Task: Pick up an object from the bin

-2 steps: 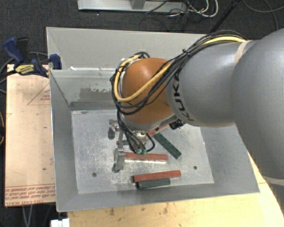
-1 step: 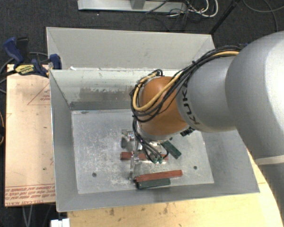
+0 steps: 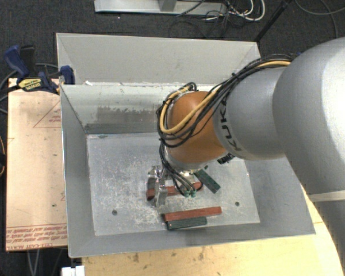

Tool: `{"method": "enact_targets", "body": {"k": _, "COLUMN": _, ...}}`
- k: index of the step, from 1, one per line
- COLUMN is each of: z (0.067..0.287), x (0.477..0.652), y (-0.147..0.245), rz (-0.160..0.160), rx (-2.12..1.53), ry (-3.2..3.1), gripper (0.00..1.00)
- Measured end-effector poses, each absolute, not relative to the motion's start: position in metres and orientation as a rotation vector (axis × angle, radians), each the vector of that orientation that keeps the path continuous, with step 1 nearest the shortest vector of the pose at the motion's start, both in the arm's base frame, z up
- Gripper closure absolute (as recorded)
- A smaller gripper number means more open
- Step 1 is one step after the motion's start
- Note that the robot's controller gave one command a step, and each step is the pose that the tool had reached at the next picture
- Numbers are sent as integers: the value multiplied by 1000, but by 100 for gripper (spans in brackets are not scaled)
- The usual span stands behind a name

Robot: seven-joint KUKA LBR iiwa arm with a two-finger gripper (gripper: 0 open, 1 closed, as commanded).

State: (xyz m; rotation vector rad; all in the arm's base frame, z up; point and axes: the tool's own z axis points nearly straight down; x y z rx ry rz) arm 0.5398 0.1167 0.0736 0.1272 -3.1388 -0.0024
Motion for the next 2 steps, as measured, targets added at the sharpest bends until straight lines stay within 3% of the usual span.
{"method": "enact_targets", "body": {"k": 1, "z": 71, "x": 572, "y": 98, "rz": -5, "rx": 236, "ry": -3137, "gripper": 100}}
{"method": "enact_targets", "body": {"k": 2, "z": 260, "x": 575, "y": -6, "rz": 5, "rx": 765, "ry": -3058, "gripper": 100}}
